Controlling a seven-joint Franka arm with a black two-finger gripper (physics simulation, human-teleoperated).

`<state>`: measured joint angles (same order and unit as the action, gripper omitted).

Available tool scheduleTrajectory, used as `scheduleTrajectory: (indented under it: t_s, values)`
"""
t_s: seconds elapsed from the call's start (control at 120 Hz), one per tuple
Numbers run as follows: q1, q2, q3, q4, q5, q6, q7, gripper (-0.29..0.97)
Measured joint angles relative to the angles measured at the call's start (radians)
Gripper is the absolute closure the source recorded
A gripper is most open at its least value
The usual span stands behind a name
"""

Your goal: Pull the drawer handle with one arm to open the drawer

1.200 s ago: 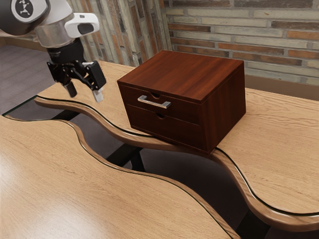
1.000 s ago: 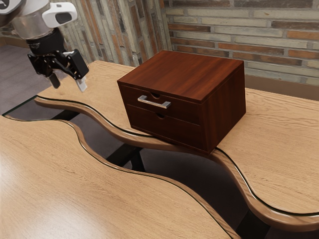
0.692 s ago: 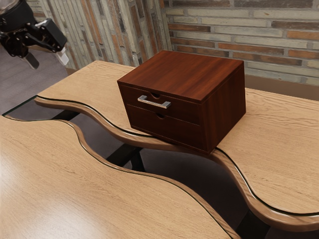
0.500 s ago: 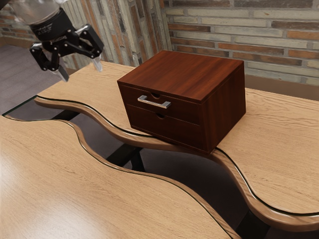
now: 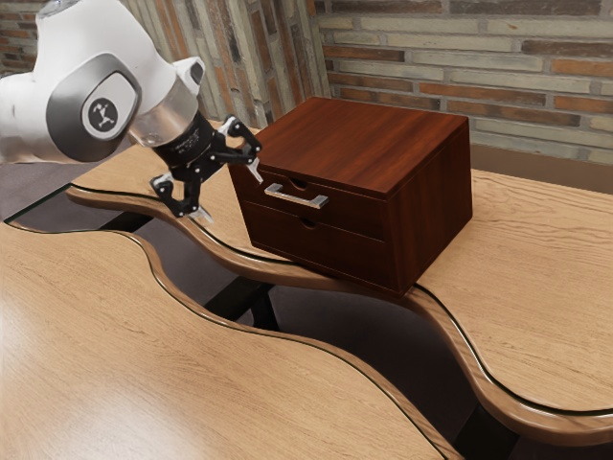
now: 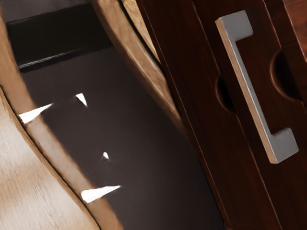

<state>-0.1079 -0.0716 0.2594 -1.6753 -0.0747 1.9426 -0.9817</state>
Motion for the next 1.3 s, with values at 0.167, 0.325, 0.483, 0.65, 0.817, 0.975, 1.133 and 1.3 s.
scheduleTrajectory:
  t_s: [0.167, 0.325, 0.483, 0.65, 0.817, 0.975, 1.133, 1.3]
  values:
    - [0.005, 0.037, 0.001, -0.017, -0.002, 0.124, -0.104, 0.03]
    - [-0.009, 0.050, 0.016, -0.036, -0.005, 0.202, -0.179, 0.03]
    - [-0.014, 0.080, 0.032, -0.043, -0.007, 0.263, -0.237, 0.03]
    - [-0.018, 0.087, 0.046, -0.066, -0.008, 0.306, -0.283, 0.03]
    - [-0.006, 0.098, 0.049, -0.073, -0.008, 0.336, -0.317, 0.05]
    - [0.005, 0.102, 0.053, -0.089, -0.008, 0.361, -0.342, 0.10]
    - [0.015, 0.128, 0.051, -0.086, -0.009, 0.387, -0.362, 0.19]
    - [0.002, 0.178, 0.046, -0.053, -0.010, 0.401, -0.378, 0.24]
